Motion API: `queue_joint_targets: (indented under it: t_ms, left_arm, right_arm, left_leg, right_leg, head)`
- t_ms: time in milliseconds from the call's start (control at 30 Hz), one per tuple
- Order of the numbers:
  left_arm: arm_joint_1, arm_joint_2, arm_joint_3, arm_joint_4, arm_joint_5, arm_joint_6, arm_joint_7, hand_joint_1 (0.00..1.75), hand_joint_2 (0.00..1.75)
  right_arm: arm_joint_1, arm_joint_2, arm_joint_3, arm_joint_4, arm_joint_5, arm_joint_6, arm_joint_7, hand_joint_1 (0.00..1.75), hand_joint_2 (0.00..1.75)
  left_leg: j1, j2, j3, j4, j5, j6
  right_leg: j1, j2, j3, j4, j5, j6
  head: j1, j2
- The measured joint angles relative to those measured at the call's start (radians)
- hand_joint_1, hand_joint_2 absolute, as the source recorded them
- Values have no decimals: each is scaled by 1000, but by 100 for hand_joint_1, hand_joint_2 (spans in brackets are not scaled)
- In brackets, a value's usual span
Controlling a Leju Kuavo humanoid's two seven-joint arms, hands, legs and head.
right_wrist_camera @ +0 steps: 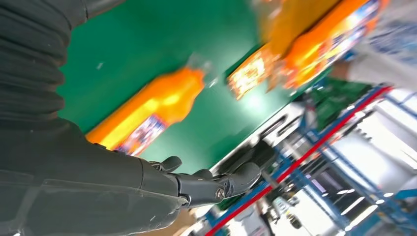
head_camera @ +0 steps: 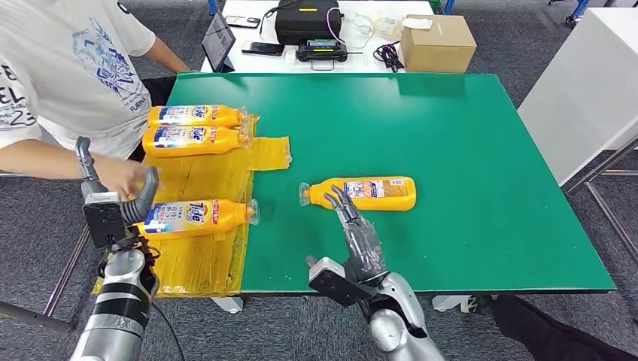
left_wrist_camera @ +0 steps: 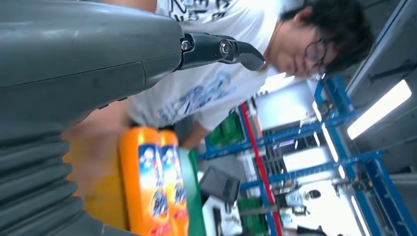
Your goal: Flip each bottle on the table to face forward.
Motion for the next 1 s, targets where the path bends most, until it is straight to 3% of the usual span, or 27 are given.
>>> queue_joint_targets:
  t_ms: [300, 1000]
  left_arm:
    - [81, -47, -32, -32, -4, -114, 2, 0, 175]
    - [142, -85, -65, -50, -25, -180, 11, 0, 175]
  right_arm:
    - [-64, -65, -83, 22, 71, -7, 44, 0, 175]
    - [-62, -73, -117, 11, 81, -5, 42, 0, 175]
  left_leg:
    - [0, 0, -1, 0, 0, 0]
    - [0, 0, -3, 0, 0, 0]
  right_leg:
    - [0, 0, -1, 0, 0, 0]
    - [0, 0, -3, 0, 0, 0]
  head:
    - [0, 0]
    - [0, 0]
